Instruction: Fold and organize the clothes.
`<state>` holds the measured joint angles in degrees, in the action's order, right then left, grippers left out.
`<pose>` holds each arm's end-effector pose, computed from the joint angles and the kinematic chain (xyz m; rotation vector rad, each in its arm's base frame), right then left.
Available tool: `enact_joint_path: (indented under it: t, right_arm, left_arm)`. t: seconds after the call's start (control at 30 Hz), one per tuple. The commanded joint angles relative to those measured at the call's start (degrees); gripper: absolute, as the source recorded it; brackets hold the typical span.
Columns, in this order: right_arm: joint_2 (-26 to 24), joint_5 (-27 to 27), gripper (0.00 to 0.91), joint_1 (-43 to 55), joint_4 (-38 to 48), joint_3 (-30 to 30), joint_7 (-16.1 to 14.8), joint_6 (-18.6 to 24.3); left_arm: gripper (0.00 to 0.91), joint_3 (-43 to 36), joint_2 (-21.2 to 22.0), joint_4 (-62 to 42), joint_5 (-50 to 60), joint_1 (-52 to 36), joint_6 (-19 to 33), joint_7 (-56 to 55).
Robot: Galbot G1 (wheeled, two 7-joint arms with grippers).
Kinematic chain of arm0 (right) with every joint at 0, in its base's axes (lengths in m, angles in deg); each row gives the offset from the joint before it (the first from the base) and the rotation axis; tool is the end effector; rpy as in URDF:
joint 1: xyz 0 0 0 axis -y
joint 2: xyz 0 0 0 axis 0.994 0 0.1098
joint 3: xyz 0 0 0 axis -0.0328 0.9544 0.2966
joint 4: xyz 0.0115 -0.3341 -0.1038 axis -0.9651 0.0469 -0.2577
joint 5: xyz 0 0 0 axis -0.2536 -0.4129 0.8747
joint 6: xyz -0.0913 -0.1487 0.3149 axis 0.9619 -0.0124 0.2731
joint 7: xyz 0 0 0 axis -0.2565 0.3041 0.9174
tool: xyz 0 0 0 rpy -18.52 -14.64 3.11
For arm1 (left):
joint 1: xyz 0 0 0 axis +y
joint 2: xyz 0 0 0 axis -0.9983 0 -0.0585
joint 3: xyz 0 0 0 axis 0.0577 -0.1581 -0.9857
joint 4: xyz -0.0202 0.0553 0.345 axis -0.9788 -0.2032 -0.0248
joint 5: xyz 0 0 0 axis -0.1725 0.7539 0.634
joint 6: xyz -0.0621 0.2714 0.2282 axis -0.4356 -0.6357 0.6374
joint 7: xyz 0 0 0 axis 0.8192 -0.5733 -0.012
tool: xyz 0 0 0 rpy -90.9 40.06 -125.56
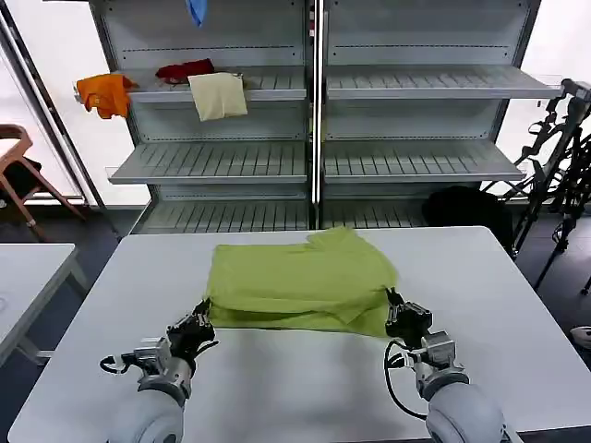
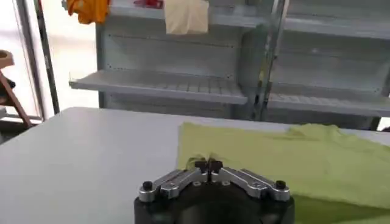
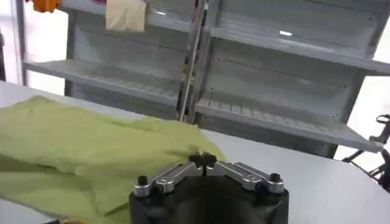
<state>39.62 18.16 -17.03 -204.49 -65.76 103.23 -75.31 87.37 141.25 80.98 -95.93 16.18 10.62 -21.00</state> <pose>0.2571 -0.0203 -0.2302 0.2260 -2.8723 0.3564 0.2490 0.0123 -0.2372 0.0052 -2.7925 0.1033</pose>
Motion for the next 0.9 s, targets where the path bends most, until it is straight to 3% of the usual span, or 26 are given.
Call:
enact_joint_path:
  t: [0.03,0.37,0.8,0.83,0.87,0.9]
  right_arm:
    - [-0.02,-0.85,0.000,0.80,2.64,0.11,-1.23,1.66]
    - [0.13,-2.17,0.000,3.63,8.05,1.97,-2.56,5.51]
    - [1.03,-2.86,0.010,1.45,9.23,1.93,-2.31,5.45]
    - [1.05,-2.85,0.907,1.27,9.13,1.86,-2.25,5.39]
    - [1.10,-2.89,0.907,0.86,9.11,1.83,-1.95,5.51]
    - [1.10,-2.83,0.907,0.55,9.00,1.82,-1.81,5.41]
  left_arm:
    - [0.000,-0.30,0.02,-1.28,0.75,-0.34,0.06,-0.08]
    - [0.000,-0.31,-0.03,-3.24,1.10,-1.89,0.18,-0.14]
    - [0.010,-0.08,-0.10,-4.19,2.35,-1.05,0.54,1.49]
    - [0.020,-0.17,-0.09,-4.19,2.48,-1.02,0.54,1.55]
    - [0.040,-0.24,-0.02,-4.20,2.53,-1.02,0.48,1.57]
    - [0.544,-0.30,-0.01,-4.24,2.61,-1.01,0.37,1.63]
